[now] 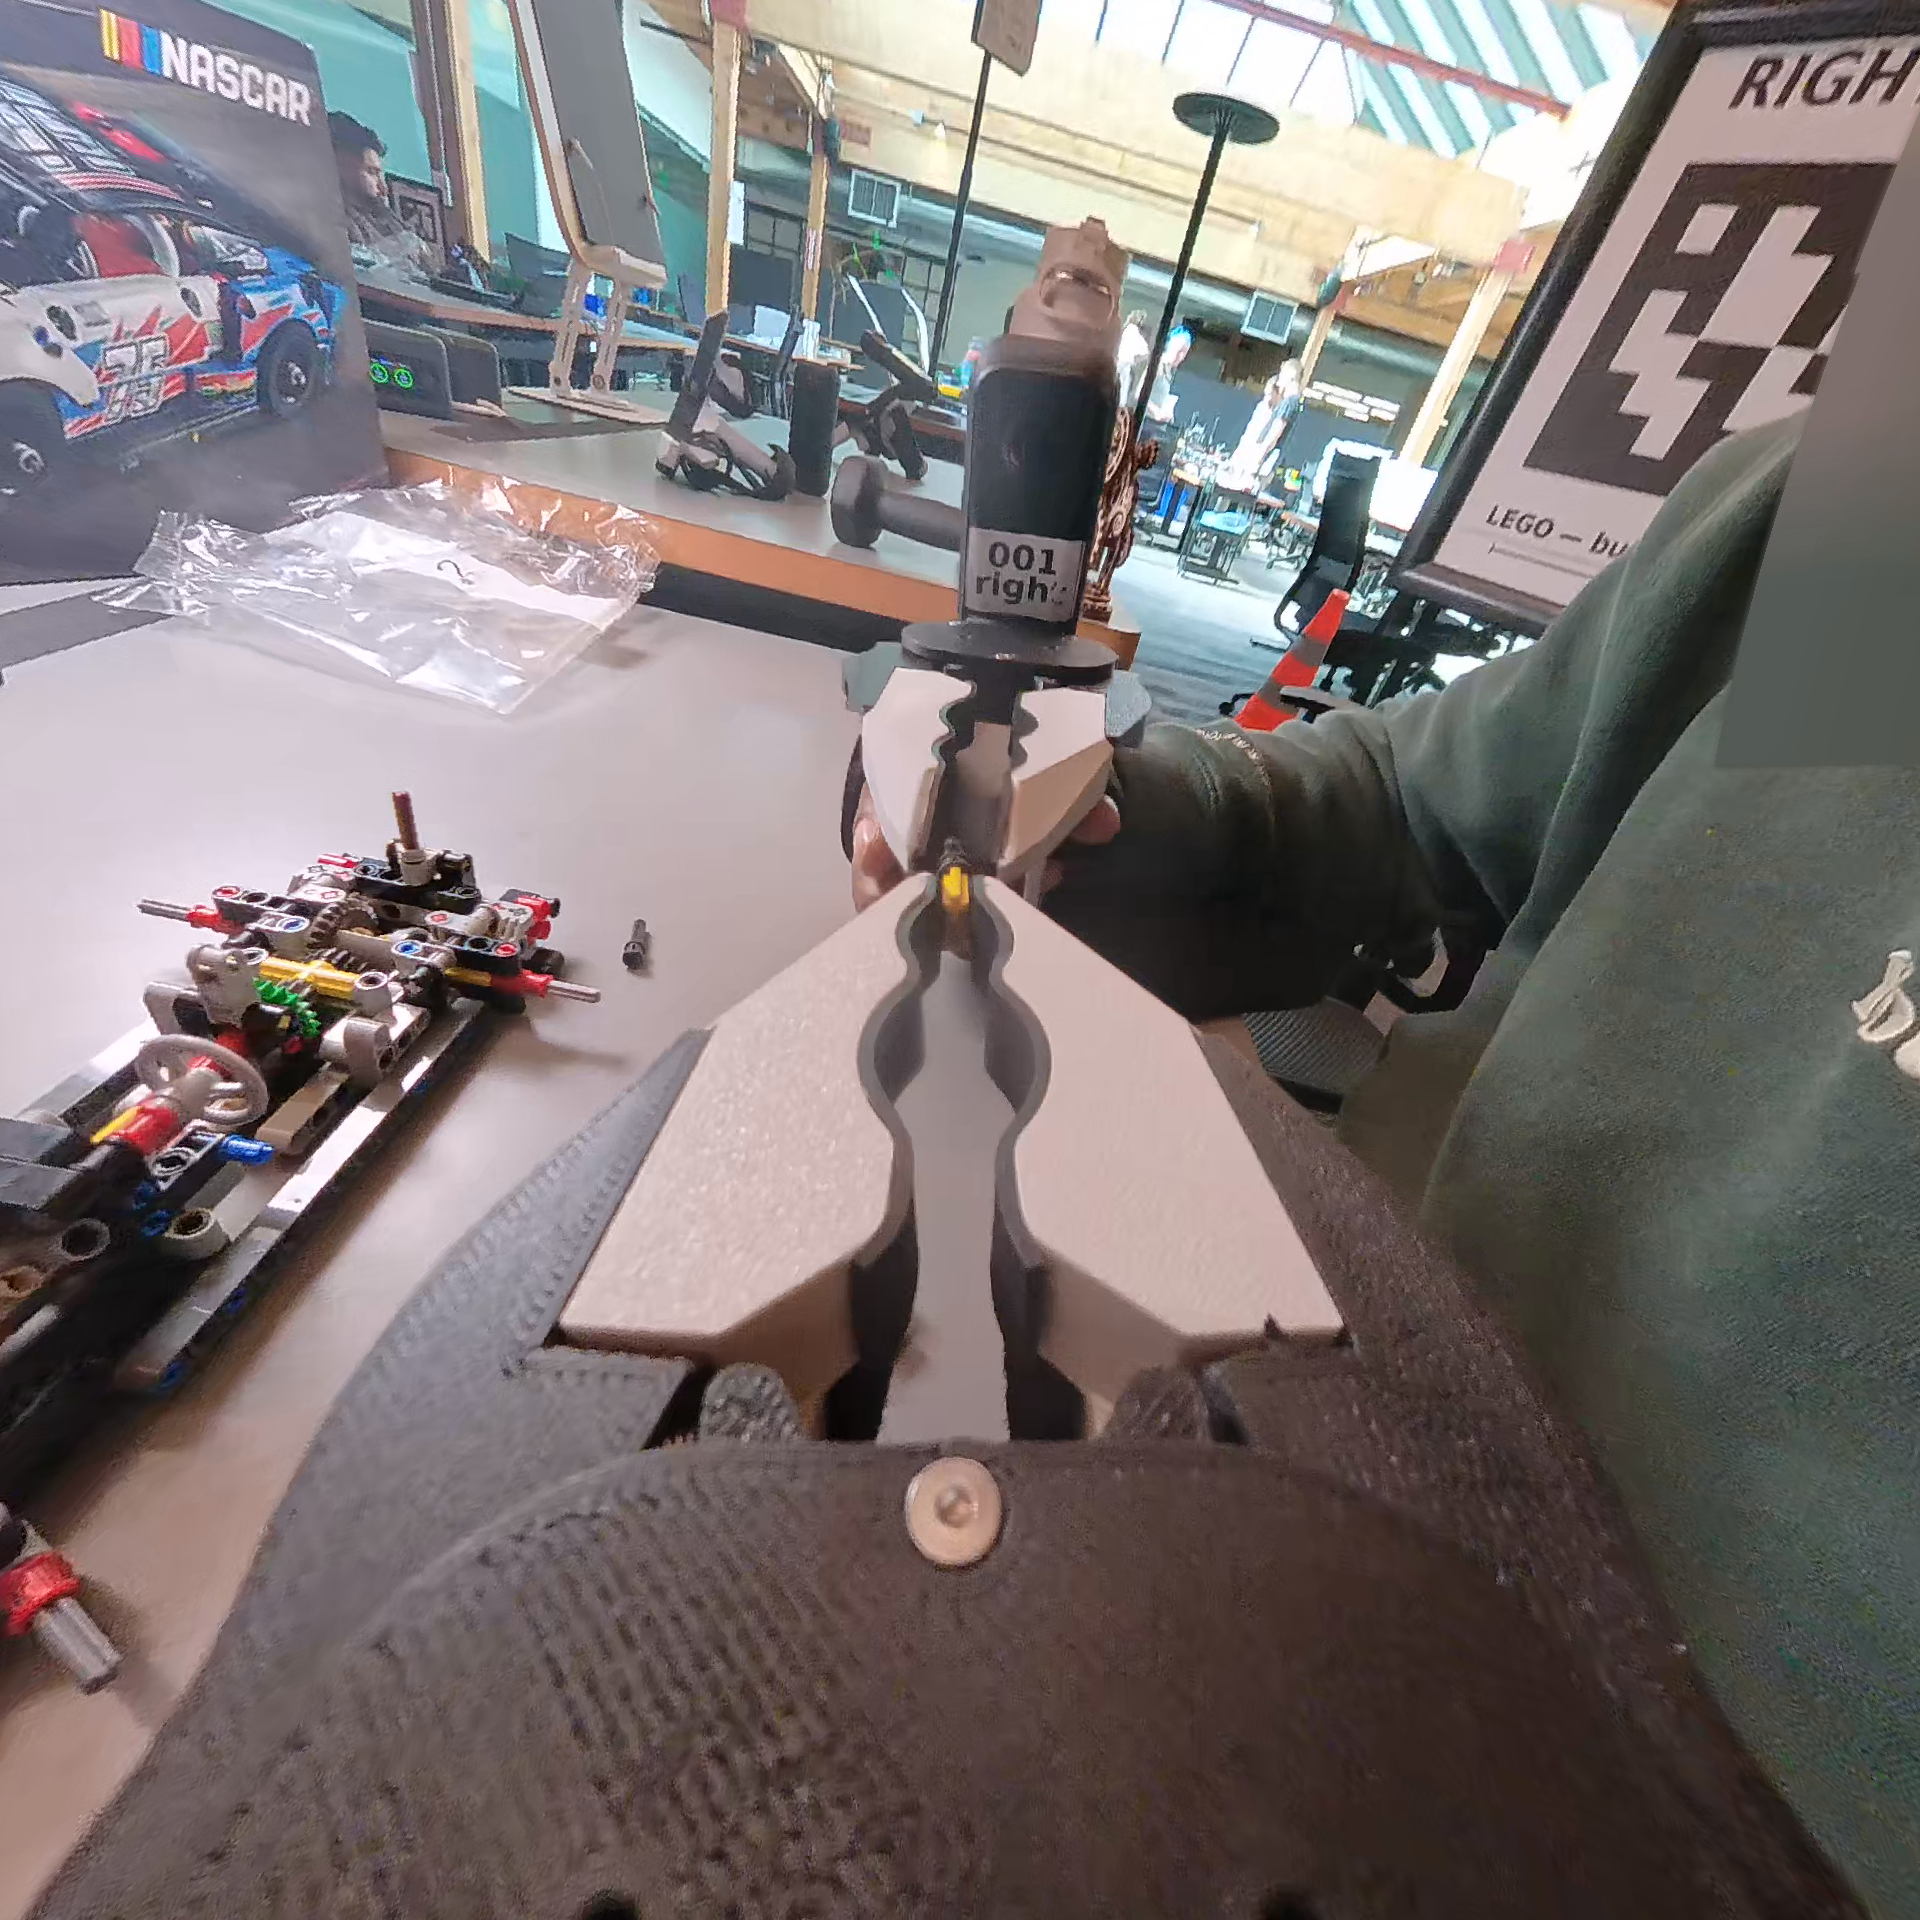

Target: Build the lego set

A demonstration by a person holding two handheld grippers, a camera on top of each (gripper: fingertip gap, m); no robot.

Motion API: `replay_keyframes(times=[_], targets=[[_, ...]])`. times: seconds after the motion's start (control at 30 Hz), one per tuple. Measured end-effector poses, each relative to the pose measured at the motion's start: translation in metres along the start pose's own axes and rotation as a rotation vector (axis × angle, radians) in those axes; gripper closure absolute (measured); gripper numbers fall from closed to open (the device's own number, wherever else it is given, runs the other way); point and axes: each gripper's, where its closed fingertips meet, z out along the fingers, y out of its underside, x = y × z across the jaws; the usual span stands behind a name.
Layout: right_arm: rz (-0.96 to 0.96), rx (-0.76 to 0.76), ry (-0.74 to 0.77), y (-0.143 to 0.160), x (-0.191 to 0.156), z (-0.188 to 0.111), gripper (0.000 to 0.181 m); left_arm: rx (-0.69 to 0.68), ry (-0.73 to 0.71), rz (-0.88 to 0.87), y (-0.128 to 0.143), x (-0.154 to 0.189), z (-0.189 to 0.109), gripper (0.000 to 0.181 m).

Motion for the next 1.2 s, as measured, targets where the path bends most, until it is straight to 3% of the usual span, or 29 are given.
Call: replay_keyframes(times=[0.47,1.2], targets=[[-0.032,-0.032,0.012,0.004,-0.002,0.004,0.18,-0.001,0.034,-0.064,0.007,0.002,0.006,0.179],[-0.121,-0.167,0.026,0.025,-0.003,0.005,0.181,-0.175,0.02,0.027,0.03,0.0,0.003,0.179]])
